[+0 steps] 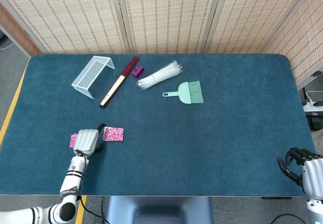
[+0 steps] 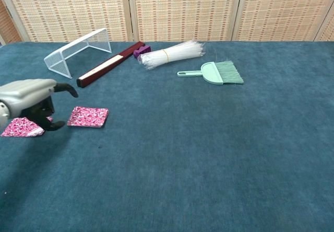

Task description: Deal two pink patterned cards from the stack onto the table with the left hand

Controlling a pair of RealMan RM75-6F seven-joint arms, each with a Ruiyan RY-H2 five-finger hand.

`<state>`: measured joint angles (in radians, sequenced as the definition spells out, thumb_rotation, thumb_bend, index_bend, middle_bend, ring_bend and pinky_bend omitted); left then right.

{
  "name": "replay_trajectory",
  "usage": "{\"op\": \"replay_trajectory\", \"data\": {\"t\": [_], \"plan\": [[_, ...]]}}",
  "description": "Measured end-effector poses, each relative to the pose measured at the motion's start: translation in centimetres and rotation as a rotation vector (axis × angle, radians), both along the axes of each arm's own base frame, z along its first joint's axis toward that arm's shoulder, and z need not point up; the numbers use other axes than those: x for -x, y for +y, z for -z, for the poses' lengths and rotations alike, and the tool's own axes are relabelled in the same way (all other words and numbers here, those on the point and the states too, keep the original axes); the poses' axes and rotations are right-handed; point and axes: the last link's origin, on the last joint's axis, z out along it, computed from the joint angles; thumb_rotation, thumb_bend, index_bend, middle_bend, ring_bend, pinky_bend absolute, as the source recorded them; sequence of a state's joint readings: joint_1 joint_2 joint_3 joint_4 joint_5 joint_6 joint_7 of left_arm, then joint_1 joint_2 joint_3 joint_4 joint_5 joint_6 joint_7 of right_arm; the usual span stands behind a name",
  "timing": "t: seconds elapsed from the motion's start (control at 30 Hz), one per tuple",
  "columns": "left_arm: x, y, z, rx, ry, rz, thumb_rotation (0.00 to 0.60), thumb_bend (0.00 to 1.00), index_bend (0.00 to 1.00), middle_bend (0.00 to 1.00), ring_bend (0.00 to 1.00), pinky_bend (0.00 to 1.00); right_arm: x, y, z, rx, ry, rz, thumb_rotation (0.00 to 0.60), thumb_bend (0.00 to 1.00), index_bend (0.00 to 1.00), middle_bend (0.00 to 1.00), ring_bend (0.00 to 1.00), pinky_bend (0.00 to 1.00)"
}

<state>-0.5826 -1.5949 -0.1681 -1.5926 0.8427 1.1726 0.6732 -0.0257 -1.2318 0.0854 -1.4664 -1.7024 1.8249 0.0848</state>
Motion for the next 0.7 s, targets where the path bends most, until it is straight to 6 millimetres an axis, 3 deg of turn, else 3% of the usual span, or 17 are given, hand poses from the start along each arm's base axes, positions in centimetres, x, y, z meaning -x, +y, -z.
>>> {"op": "replay_trajectory", "data": {"t": [0.3,0.7], "plan": [[-2.1,0.5,2.5,0.007,-0.003,-0.016,0.6,0.36,0.16,1.0,1.0,1.0,0.0,0.0,-0.1,-0.001,-0.005,-0.004,0.6,0.23,0.75,0.7,0.73,0.91],[-2.7,0.9,3.7,0.006,0.003,-0.057,0.6,0.36,0.19,1.0,1.0,1.0,0.0,0.0,-0.2,-0.001,-0.007,-0.002,0.6,0.23,0.76,0.7,0.73,0.91]]}}
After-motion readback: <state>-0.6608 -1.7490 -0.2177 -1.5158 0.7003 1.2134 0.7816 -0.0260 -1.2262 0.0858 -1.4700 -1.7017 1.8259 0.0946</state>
